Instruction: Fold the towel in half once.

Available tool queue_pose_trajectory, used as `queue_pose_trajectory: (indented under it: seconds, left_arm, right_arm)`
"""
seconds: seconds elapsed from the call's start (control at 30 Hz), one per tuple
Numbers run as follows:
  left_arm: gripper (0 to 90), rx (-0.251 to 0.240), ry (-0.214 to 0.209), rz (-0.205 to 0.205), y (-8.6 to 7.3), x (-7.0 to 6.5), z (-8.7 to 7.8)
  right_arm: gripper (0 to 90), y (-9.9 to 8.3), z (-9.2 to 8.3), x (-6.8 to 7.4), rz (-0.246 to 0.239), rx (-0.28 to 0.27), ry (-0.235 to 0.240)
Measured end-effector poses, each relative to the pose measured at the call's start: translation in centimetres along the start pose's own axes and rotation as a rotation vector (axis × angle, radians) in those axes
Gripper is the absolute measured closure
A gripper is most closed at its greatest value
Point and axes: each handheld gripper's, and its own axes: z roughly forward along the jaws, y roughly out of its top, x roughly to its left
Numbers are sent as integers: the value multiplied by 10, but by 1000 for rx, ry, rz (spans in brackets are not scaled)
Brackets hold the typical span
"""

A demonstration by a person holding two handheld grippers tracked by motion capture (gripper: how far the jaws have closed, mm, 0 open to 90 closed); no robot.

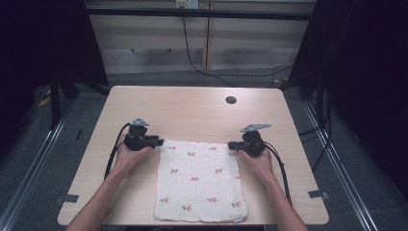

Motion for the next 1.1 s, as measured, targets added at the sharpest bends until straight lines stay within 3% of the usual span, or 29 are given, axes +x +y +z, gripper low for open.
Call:
queue_pose_trajectory:
  seconds: [0.07,0.17,0.2,0.37,0.5,0.6,0.63,0.67,0.77,0.87,1.07,1.1]
  left_arm:
    - [645,9,24,28,3,-2,4]
    - [641,21,19,26,2,-1,7]
    - [637,38,41,36,-1,1,11]
    - [633,37,36,22,-3,6,13]
    - [651,42,33,41,-4,4,15]
    - [689,40,38,58,-4,2,16]
    - [729,53,30,95,-4,-1,16]
    - [766,55,35,105,-4,-3,17]
    - [862,52,23,116,-5,-3,17]
    - [879,49,21,112,-5,-3,16]
    - [880,-14,-1,99,2,-7,4]
    - [880,-43,-13,96,5,-8,-1]
  right_arm:
    - [869,-1,0,-2,5,-7,3]
    - [869,-2,0,-3,12,-14,4]
    - [869,-2,0,-3,17,-21,1]
    - [869,-2,-1,-1,13,-28,8]
    - [869,-3,-1,-1,24,-26,5]
    - [869,-4,-3,-2,22,-32,8]
    - [869,-3,-5,-2,27,-36,10]
    - [869,-3,-6,-3,28,-39,11]
    - [869,-3,-7,-3,33,-42,13]
    - [869,-2,-9,-3,27,-52,18]
    - [871,1,-17,-3,34,-90,16]
    - [871,2,-18,-3,34,-97,15]
